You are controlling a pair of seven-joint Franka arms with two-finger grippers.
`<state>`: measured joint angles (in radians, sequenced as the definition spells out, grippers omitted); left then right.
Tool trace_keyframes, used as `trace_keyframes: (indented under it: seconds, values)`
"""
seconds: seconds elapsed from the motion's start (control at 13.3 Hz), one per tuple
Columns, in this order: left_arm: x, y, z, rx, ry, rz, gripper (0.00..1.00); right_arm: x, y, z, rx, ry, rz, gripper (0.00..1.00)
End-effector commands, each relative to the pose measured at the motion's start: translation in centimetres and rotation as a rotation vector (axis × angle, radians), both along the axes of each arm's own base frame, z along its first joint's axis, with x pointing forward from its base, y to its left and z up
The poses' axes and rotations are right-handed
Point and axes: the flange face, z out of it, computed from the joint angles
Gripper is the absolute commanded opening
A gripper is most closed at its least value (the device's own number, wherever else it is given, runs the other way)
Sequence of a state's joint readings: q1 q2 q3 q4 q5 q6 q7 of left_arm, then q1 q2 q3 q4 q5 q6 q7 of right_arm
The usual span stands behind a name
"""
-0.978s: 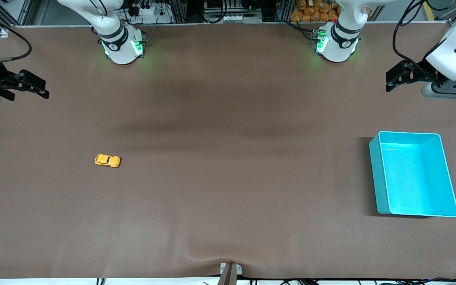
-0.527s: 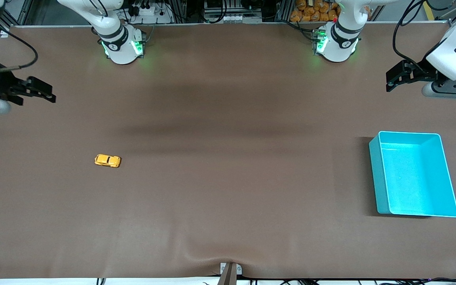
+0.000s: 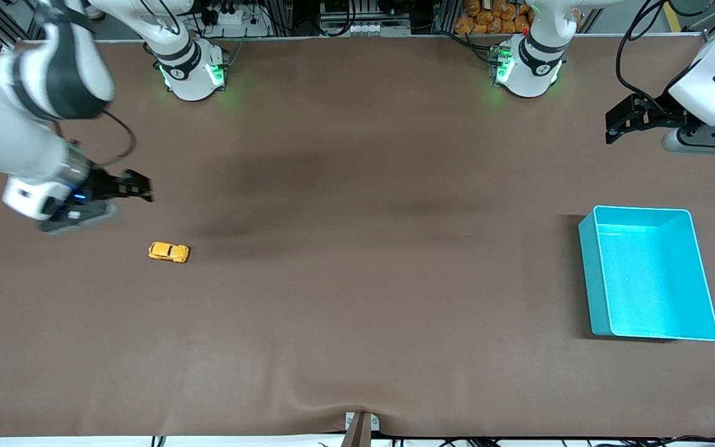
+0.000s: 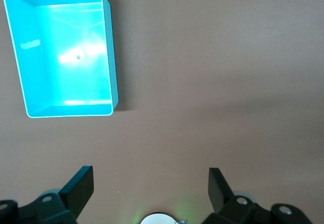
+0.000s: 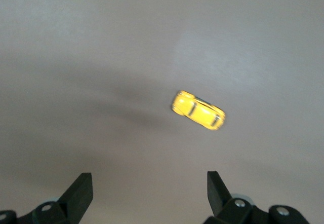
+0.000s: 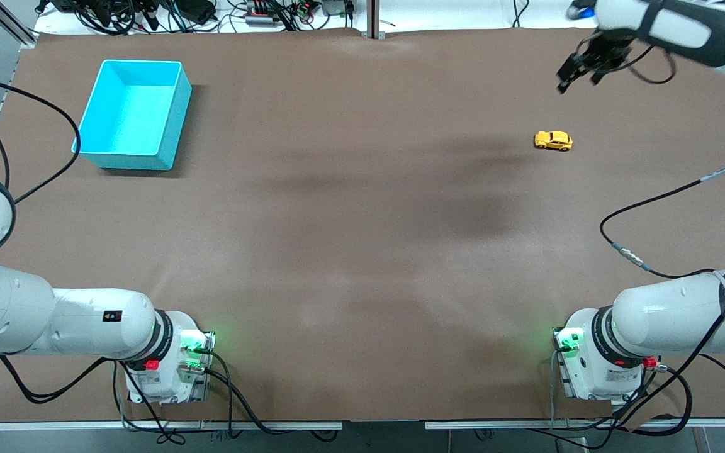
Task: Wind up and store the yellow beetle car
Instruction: 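Reach the right gripper over the yellow beetle car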
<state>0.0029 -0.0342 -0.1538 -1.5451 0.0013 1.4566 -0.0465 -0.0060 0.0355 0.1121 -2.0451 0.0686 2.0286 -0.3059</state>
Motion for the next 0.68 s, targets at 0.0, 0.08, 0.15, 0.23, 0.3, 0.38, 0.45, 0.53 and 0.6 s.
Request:
trace_keyframes:
  seconds: [0.0,0.08,0.15,0.23,0.3,0.38,0.45,0.53,0.6]
  values:
    - [-0.6,0.0,0.7,-0.014,0.0,0.016,1.0,0.9,0.9,-4.6,-0.007,0.022,0.258,1.0]
    - [-0.6,0.0,0.7,-0.014,0.0,0.016,1.0,1.6,0.9,-6.2,-0.006,-0.009,0.352,1.0]
    - [-0.6,0.0,0.7,-0.014,0.0,0.016,1.0,2.2,0.8,-8.2,-0.004,-0.01,0.398,1.0]
    - [-0.6,0.0,0.7,-0.014,0.0,0.016,1.0,2.5,0.7,-9.9,-0.014,-0.003,0.44,1.0]
    - [-0.6,0.0,0.7,-0.014,0.0,0.016,1.0,2.8,0.6,-11.3,-0.045,0.0,0.507,1.0]
    - [-0.6,0.0,0.7,-0.014,0.0,0.016,1.0,3.1,0.6,-12.7,-0.081,0.012,0.589,1.0]
    - [-0.6,0.0,0.7,-0.014,-0.001,0.016,1.0,3.4,1.0,-13.7,-0.115,0.006,0.653,1.0]
    - [-0.5,0.0,0.6,-0.014,0.0,0.016,1.0,3.5,1.8,-14.2,-0.143,-0.004,0.703,1.0]
    - [-0.5,0.0,0.6,-0.014,0.0,0.016,1.0,3.4,2.2,-14.7,-0.161,0.0,0.733,1.0]
